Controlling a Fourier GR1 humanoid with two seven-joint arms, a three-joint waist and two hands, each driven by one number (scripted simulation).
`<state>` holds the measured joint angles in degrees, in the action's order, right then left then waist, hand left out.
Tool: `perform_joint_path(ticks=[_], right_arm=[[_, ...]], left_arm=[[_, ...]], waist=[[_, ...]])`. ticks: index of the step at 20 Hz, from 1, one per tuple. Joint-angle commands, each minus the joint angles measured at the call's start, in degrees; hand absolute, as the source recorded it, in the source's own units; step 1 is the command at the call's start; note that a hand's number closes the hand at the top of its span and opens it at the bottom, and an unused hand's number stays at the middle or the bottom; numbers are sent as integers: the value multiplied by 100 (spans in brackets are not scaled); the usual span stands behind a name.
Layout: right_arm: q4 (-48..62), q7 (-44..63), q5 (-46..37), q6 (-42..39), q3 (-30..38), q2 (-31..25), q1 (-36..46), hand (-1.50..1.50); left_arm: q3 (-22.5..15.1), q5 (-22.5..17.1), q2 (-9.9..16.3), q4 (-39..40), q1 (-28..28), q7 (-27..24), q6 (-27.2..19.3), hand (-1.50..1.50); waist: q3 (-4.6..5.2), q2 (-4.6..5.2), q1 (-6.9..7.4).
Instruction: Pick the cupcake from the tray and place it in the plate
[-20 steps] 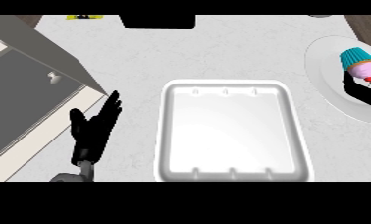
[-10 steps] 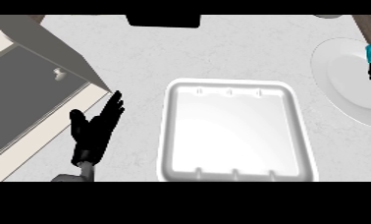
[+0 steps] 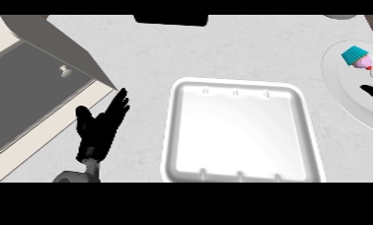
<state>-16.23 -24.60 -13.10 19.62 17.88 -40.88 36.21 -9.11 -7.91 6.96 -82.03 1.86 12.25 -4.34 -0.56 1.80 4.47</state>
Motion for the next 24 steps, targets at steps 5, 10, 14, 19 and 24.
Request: perform_joint_path(ticks=[5,10,14,19,24], right_arm=[[171,-1063,741,-614,755,124,310,-150],[434,-1391,1324,-1089,1389,-114,174,-150],[667,-1407,1512,-1946,1569,-412,-20,-150],[720,-1734,1551,-3436,1550,-806,-606,-150],[737,-2024,1379,-4088,1373,-935,-948,-150]], left_arm=[[-15,17,-89,198,66,-42,4,0],[152,7,4,130,-44,-73,-73,0],[41,46,-1,-63,-89,44,-49,0],[95,104,-81,95,-310,-216,-147,0],[213,-75,101,-232,-200,226,4,0]], waist=[[-12,24,-79],[0,-19,-147],[-1,-35,-171],[18,-94,-308],[19,-106,-286]])
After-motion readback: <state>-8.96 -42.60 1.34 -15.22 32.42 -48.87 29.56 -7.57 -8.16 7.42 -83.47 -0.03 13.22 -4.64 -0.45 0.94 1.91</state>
